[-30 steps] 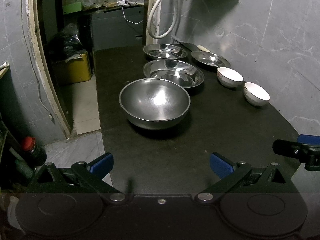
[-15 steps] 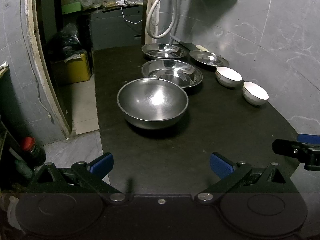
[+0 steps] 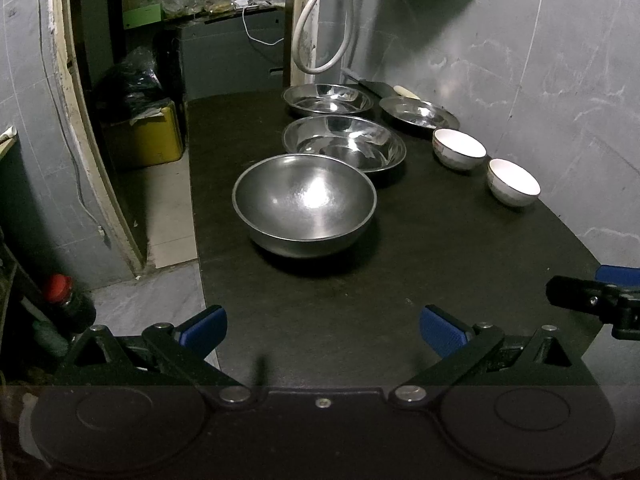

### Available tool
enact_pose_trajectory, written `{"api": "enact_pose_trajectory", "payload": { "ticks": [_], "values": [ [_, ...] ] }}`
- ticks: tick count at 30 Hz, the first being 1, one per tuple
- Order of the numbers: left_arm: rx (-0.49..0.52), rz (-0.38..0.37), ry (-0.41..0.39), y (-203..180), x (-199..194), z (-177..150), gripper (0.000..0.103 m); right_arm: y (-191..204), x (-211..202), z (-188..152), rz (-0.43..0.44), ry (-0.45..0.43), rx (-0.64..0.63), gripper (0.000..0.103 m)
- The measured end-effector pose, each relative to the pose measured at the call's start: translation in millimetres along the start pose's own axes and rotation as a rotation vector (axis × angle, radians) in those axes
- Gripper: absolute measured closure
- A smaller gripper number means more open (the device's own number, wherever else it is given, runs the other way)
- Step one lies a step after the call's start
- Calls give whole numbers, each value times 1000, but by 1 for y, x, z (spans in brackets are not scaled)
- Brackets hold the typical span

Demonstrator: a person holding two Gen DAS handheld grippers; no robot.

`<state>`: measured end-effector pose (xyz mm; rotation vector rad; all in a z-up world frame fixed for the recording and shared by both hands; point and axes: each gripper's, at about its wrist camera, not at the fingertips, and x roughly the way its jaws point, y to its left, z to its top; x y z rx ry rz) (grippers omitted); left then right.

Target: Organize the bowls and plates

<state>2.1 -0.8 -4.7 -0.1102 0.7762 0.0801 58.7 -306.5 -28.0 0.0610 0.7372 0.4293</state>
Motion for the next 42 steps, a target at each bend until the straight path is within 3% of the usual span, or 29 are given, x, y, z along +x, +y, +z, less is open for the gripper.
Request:
{"api": "enact_pose_trajectory", "payload": {
  "ticks": [27, 33, 42],
  "values": [
    [-9, 28, 56, -8, 12, 7, 1, -15, 20, 9, 38, 28, -16, 0],
    [-54, 44, 44, -4, 15, 35, 1, -20, 32, 29, 96, 16, -55, 0],
    [-124, 151, -14, 32, 53, 121, 1, -16, 83, 94, 190, -33, -77, 0]
  ]
}}
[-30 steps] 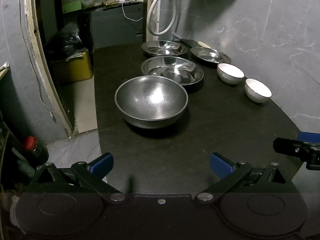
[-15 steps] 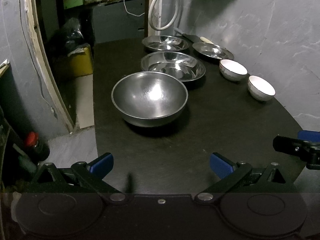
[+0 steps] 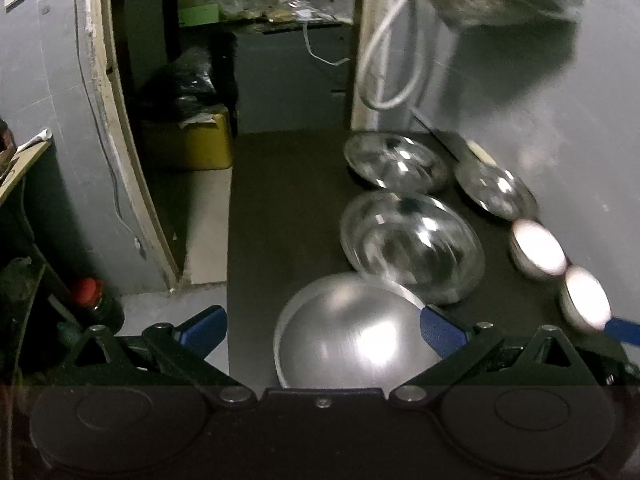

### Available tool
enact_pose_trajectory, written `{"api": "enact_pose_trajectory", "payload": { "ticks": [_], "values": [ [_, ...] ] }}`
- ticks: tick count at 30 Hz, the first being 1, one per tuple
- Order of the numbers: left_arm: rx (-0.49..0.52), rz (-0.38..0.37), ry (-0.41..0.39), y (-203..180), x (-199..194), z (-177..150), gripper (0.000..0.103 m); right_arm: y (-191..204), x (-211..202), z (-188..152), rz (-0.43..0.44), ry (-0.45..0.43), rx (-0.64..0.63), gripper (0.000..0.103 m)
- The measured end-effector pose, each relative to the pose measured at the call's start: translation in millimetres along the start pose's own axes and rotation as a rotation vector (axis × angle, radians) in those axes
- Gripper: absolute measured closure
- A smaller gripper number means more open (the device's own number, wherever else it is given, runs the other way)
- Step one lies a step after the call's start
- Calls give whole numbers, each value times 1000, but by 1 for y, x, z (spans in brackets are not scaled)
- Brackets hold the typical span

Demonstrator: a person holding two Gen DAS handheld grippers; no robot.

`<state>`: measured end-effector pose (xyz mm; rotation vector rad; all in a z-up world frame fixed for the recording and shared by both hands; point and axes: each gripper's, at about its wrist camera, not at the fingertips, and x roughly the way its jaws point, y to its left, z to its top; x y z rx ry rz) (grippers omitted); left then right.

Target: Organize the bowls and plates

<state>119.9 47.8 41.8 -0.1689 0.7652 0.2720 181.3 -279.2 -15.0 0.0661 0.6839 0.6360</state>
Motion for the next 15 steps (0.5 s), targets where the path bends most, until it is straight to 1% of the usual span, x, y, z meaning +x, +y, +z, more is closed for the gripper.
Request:
{"api": "enact_pose_trajectory", "payload": {
  "ticks": [3, 5, 8, 10, 13, 15],
  "values": [
    [-8, -9, 15, 11, 29, 30, 1, -1, 25, 19, 1, 23, 6, 0],
    [2, -21, 29, 16, 51, 45, 1, -1, 42, 30, -5, 31, 20, 0],
    [31, -41, 66, 21, 88, 63, 1, 2, 67, 37, -41, 51, 49, 0],
    [51, -71, 109, 23, 112, 73, 1, 2, 81, 39, -64, 57, 87, 0],
    [106, -103, 156, 20, 142, 81, 1, 2, 100, 41, -87, 66, 140, 1],
    [129, -125, 174, 19, 154, 82, 1, 2, 110, 41, -104, 71, 154, 1]
  ]
}}
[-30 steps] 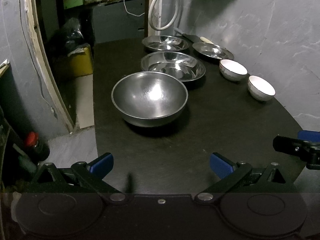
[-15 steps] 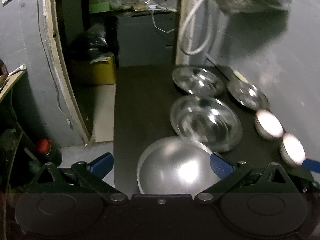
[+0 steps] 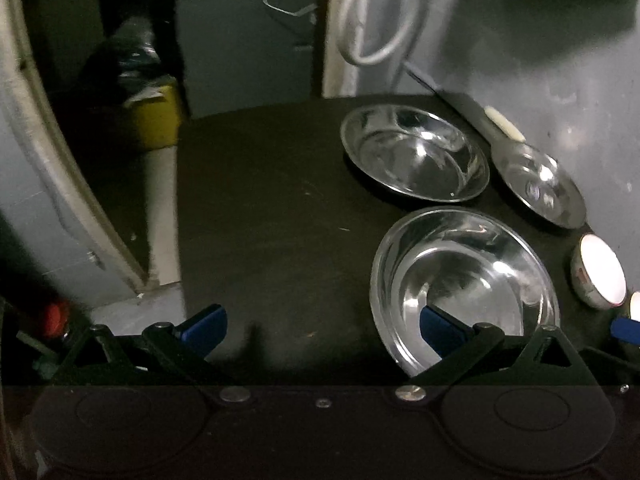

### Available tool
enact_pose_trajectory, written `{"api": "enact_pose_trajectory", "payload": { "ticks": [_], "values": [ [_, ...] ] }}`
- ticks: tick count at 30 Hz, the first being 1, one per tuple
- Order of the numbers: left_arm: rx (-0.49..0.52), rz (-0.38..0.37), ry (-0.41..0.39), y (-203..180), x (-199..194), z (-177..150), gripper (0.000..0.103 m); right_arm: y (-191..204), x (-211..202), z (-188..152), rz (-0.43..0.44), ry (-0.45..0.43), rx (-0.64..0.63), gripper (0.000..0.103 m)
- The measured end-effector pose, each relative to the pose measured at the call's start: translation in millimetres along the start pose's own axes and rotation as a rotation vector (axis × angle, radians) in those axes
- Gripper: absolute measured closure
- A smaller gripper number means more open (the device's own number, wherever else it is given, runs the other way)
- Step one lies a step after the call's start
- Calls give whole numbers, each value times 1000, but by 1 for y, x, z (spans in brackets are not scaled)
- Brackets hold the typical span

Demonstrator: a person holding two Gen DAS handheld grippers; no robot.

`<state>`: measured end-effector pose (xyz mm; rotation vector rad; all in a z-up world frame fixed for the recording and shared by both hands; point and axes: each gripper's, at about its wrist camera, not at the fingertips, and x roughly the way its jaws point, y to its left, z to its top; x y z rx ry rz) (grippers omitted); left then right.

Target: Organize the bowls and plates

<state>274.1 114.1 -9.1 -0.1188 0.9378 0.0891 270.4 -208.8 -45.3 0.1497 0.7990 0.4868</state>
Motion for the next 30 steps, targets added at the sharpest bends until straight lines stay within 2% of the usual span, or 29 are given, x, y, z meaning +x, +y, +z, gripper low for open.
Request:
{"api": "enact_pose_trajectory", "payload": {
  "ticks": [5, 16, 24, 30],
  "values": [
    [44, -42, 14, -1, 19, 7, 1, 3, 18, 1, -23, 11, 23, 1],
    [76, -80, 53, -2, 41, 13, 1, 4, 32, 2, -34, 23, 60, 1],
    [71, -83, 45, -1, 46, 21, 1, 4, 40, 9, -21, 14, 55, 1],
    [46, -74, 5, 2, 53, 43, 1, 4, 51, 23, 0, -11, 38, 1]
  ]
}}
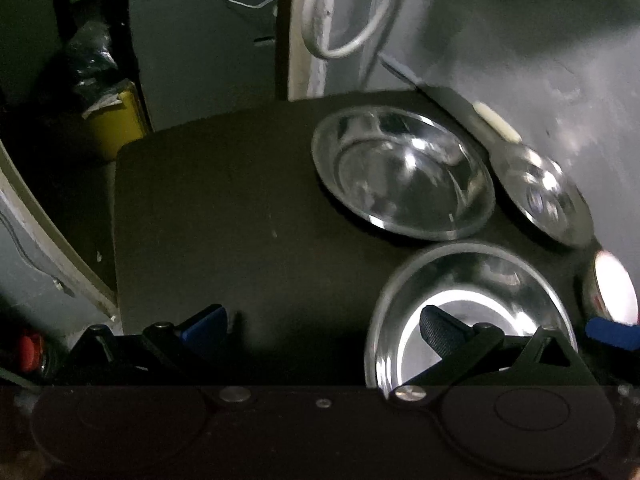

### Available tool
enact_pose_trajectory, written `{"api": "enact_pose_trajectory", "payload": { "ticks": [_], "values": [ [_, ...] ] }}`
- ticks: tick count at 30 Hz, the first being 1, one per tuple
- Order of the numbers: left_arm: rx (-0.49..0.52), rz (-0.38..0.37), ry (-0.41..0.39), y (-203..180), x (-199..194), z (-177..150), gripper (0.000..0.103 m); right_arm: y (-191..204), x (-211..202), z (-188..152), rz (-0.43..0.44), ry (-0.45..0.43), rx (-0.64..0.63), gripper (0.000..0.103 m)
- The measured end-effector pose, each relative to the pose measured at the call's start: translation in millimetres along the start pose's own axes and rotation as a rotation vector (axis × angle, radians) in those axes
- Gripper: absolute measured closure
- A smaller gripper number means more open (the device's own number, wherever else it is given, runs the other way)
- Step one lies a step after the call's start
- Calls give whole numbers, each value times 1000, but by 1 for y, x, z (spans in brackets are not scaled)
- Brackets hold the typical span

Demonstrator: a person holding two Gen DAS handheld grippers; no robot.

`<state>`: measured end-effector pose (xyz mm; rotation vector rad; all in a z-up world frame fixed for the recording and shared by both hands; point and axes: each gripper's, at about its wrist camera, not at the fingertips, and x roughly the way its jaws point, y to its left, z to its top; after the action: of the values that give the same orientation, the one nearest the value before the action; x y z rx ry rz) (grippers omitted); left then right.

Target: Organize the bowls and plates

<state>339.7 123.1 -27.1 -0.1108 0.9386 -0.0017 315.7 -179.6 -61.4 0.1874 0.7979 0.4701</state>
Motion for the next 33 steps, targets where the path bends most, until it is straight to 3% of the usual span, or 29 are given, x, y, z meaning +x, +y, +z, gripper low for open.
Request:
{"api": "enact_pose_trajectory", "payload": {
  "ticks": [7, 13, 18, 23, 29, 33],
  "values": [
    [-62, 19, -65, 6, 20, 42, 1, -5, 24, 32, 26, -50, -13, 1],
    [-130, 18, -91, 12, 39, 67, 1, -10, 50, 56, 25, -59, -5, 9],
    [-220, -24, -66, 16, 56, 73, 9, -10, 72, 70, 19, -52, 9, 21],
    [-271, -71, -48, 19, 65, 70, 29, -13, 90, 77, 13, -34, 37, 32],
    [-276, -121, -45, 19, 72, 69, 62, -16, 105, 82, -21, -2, 44, 57],
    [-267, -149, -38, 18, 76, 70, 76, -15, 111, 83, -23, 3, 38, 70]
  ]
}}
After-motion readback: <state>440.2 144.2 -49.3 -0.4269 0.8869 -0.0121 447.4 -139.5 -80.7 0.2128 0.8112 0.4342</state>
